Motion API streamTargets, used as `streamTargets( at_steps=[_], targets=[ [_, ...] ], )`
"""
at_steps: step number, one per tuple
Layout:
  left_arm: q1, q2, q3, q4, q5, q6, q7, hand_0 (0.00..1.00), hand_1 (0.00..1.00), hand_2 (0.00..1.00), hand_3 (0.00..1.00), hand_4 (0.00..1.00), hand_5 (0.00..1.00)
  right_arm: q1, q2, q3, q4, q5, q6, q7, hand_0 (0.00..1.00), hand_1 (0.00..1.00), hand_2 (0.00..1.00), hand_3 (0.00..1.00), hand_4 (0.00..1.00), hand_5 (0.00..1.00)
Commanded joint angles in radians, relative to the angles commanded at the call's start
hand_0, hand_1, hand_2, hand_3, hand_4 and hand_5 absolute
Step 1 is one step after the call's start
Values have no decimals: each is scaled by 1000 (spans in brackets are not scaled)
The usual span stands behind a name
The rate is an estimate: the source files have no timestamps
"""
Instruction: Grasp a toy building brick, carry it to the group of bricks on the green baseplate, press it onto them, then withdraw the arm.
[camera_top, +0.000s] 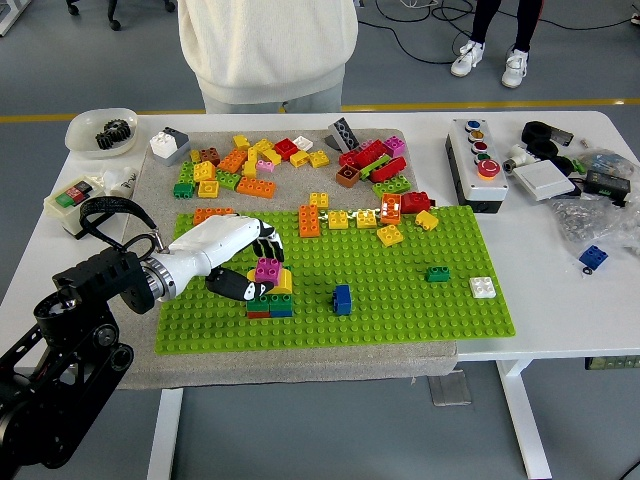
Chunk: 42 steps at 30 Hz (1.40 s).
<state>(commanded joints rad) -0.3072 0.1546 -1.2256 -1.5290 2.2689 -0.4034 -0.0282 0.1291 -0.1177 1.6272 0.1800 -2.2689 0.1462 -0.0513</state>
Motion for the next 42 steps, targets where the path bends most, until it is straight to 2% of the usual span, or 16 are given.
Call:
streamTargets(
  at_steps=[11,12,24,42],
  targets=[
    [-1,-1,-2,3,0,-3,-3,853,583,510,528,734,37,0,0,0,0,0,0,0,750,652,725,637,899,466],
    [-1,-1,-2,3,0,-3,-2,855,595,515,533,802,113,0,0,0,0,0,0,0,750,652,724,637,899,465],
    [-2,-1,-3,4,0,-7,-1,856,604,518,535,844,141,0,0,-1,0,0,1,1,750,652,724,636,899,465],
    [-6,-2,-3,3,0,-4,2,859,605,521,536,844,131,-1,1,-4,0,0,2,1,750,652,724,636,898,465]
  ],
)
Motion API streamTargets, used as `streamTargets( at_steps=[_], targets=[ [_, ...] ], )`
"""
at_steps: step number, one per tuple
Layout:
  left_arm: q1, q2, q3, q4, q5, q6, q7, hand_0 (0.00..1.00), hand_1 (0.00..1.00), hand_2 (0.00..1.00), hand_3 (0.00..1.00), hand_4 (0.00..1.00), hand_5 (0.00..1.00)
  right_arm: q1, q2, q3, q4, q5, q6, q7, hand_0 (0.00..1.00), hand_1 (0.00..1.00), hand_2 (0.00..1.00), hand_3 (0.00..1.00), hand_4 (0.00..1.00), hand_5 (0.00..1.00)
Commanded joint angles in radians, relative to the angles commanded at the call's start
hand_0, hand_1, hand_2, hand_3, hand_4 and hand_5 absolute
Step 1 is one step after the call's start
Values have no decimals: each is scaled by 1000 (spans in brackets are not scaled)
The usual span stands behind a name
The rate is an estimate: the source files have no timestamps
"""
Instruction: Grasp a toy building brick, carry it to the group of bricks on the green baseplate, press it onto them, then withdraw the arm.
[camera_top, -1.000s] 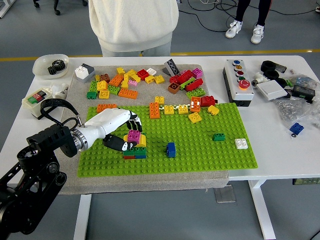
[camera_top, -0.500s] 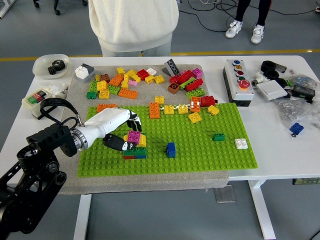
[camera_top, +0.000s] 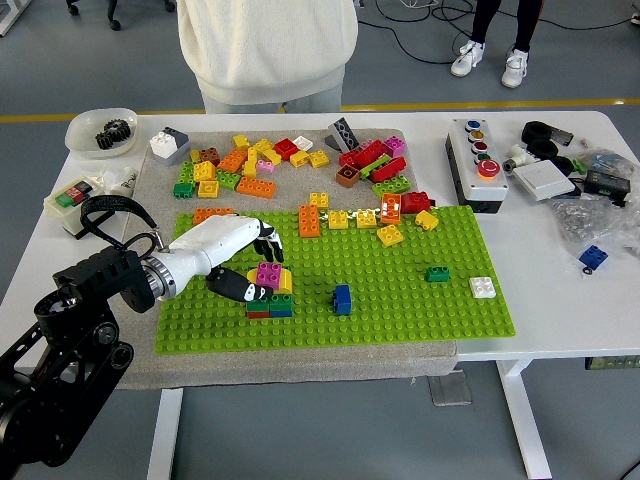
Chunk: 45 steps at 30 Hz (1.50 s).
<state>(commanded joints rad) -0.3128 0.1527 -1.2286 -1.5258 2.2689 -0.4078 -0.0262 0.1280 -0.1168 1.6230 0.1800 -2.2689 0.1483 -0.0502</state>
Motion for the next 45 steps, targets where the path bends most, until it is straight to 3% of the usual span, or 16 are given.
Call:
streamTargets(
  at_steps=[7,45],
  targets=[
    [-1,-1,0,1,0,1,-1,859,618,518,530,879,173,0,1,-3,0,0,1,0,750,651,723,635,898,464],
    [-9,-5,-4,11,0,7,0,860,630,520,531,897,187,-1,0,-5,0,0,2,3,751,651,723,637,898,466]
  ],
)
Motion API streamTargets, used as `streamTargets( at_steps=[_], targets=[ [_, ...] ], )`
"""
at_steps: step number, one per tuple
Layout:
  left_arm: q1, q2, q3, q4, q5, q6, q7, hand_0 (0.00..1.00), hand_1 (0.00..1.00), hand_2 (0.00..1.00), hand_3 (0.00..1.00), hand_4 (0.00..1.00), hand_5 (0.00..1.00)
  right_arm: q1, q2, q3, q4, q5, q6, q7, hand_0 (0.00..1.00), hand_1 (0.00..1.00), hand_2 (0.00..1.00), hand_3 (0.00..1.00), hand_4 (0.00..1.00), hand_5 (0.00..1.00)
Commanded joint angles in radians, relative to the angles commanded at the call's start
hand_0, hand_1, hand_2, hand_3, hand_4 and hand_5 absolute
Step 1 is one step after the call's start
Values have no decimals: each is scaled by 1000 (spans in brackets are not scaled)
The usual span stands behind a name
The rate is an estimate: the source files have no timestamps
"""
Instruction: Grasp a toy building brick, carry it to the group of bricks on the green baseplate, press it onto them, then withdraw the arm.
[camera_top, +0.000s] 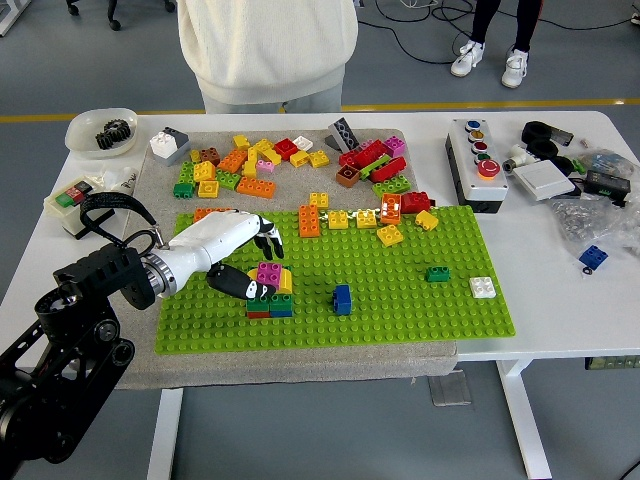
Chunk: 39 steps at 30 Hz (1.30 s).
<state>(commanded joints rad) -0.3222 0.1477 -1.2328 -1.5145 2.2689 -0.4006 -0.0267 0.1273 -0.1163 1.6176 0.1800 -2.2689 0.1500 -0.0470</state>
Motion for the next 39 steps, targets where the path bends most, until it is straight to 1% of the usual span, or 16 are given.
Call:
streamTargets(
  at_steps=[39],
  targets=[
    [-8,-3,-3,13,0,4,1,860,631,520,531,900,188,0,1,-2,0,0,1,1,751,651,722,637,898,465]
  ],
)
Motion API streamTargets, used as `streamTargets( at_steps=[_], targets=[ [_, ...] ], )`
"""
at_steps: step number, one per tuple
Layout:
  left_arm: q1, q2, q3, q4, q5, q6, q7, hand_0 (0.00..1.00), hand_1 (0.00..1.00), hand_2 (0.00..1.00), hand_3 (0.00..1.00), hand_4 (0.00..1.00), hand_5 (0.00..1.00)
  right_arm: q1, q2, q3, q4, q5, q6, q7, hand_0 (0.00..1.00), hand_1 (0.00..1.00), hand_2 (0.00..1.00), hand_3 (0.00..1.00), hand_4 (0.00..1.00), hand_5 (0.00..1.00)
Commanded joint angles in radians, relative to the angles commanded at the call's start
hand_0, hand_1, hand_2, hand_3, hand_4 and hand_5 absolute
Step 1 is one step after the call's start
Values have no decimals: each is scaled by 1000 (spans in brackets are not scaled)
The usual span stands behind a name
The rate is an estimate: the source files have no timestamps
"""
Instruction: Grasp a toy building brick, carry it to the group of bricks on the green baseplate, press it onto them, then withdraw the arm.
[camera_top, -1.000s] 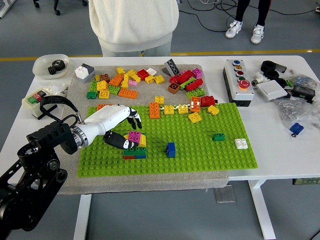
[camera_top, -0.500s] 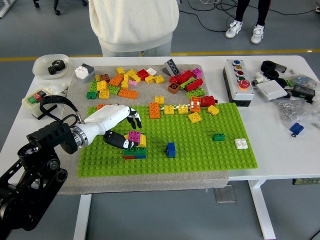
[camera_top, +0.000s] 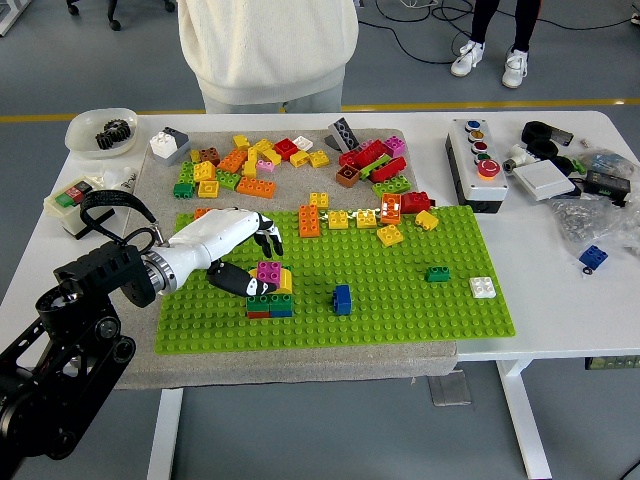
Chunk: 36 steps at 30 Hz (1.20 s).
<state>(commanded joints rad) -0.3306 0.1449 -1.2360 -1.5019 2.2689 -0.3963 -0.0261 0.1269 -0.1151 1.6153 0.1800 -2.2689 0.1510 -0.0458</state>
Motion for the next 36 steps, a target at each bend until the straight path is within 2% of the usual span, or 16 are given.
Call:
streamTargets(
  at_steps=[28,36],
  targets=[
    [-7,2,-1,6,0,0,-1,860,629,520,530,895,181,0,0,3,0,0,0,0,751,651,722,634,896,466],
    [-5,8,-3,-14,0,-10,0,860,628,520,530,893,180,0,0,7,0,0,-1,0,751,651,722,634,896,466]
  ],
)
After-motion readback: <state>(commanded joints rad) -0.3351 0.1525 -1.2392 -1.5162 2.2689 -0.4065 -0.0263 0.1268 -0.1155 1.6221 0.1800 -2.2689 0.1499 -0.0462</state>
